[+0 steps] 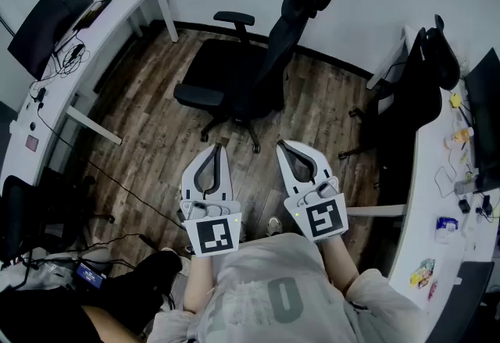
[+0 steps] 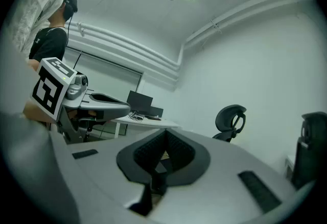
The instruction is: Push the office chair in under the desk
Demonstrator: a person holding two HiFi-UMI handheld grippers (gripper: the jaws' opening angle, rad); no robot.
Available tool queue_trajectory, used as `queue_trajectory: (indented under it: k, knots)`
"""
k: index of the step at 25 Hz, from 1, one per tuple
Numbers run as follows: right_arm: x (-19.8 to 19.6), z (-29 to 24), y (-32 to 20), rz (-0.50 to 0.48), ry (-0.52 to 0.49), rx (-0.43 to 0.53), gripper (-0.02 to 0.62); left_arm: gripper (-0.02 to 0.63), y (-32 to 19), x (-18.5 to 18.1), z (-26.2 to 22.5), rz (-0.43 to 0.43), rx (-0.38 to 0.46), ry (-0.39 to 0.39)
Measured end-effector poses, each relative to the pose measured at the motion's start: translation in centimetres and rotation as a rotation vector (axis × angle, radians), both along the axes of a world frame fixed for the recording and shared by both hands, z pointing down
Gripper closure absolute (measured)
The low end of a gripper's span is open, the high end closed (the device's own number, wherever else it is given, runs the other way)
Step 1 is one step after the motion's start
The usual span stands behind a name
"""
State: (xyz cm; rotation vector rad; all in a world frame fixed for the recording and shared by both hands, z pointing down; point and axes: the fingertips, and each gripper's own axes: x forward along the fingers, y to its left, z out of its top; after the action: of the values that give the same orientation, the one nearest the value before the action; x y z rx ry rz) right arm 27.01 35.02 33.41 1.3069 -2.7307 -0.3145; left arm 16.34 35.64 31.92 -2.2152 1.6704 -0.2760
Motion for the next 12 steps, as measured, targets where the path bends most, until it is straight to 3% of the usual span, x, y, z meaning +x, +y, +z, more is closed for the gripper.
queue_trajectory:
  k: [12]
  knots:
    - [1.5, 0.3, -0.3, -0.018, 0.035, 0.006, 0.575, 0.591, -0.7, 2.7, 1.0, -0.004, -0.029, -0.107]
